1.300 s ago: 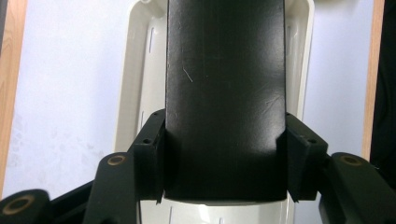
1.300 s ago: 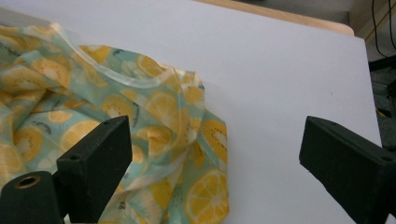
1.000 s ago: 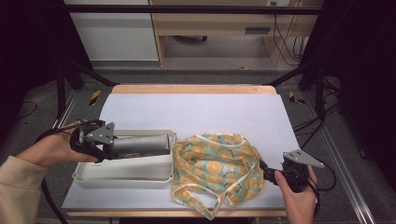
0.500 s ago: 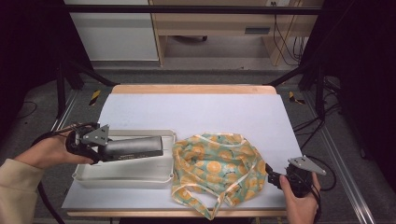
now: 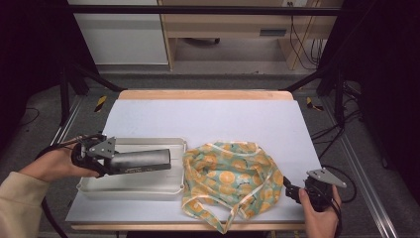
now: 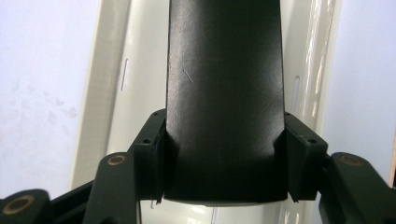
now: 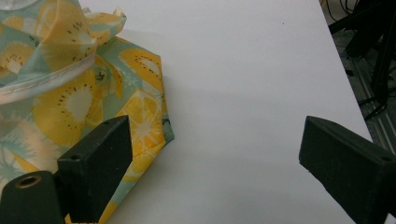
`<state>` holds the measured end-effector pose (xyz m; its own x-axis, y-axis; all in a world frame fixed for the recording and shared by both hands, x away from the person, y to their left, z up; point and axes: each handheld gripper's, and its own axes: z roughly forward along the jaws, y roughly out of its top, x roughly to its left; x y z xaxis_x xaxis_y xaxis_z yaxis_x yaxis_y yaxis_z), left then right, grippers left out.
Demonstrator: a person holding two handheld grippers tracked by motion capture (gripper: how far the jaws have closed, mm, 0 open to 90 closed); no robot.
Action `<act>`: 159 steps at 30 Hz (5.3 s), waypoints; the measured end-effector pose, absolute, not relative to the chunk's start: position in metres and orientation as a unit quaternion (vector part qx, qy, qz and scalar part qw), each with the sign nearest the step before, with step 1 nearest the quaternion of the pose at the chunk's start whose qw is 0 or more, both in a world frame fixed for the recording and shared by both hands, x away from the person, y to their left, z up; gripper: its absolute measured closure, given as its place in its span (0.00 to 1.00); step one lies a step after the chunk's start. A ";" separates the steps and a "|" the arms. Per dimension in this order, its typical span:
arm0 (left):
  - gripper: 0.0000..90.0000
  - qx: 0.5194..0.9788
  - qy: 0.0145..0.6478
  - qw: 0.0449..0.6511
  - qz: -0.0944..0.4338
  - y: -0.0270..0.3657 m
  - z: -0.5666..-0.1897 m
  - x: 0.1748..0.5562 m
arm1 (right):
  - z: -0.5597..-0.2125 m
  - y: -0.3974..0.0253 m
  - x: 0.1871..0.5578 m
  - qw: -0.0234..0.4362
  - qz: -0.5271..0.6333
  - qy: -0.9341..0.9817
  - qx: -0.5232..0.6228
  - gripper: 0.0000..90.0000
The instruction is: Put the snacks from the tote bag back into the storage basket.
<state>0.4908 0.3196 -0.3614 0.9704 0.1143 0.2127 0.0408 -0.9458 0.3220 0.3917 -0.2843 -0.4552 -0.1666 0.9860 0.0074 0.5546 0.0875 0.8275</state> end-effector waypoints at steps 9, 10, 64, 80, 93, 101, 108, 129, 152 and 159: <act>0.48 0.981 0.028 0.158 0.112 0.317 -0.367 0.490 | -0.456 -0.287 0.392 0.302 0.358 0.674 0.571 0.10; 0.48 0.981 0.027 0.158 0.112 0.317 -0.367 0.490 | -0.456 -0.287 0.391 0.301 0.356 0.675 0.572 0.10; 0.48 0.979 -0.006 0.194 0.065 0.299 -0.407 0.490 | -0.459 -0.283 0.394 0.300 0.339 0.690 0.565 0.10; 0.48 0.980 -0.010 0.191 0.049 0.297 -0.413 0.494 | -0.458 -0.282 0.394 0.298 0.338 0.690 0.566 0.10; 0.48 0.982 -0.015 0.186 0.037 0.298 -0.419 0.502 | -0.459 -0.281 0.394 0.294 0.337 0.692 0.566 0.10; 0.47 0.981 -0.021 0.192 0.034 0.299 -0.422 0.505 | -0.460 -0.280 0.394 0.292 0.336 0.695 0.565 0.09; 0.47 0.981 -0.019 0.193 0.028 0.300 -0.422 0.507 | -0.460 -0.279 0.394 0.289 0.337 0.696 0.564 0.09; 0.13 0.970 0.037 0.233 0.060 0.294 -0.396 0.497 | -0.460 -0.279 0.394 0.287 0.338 0.697 0.563 0.09; 0.08 0.959 0.065 0.261 0.090 0.255 -0.372 0.473 | -0.459 -0.280 0.394 0.288 0.340 0.695 0.564 0.09; 0.09 0.944 0.118 0.292 0.097 0.246 -0.368 0.468 | -0.459 -0.280 0.394 0.288 0.341 0.695 0.564 0.09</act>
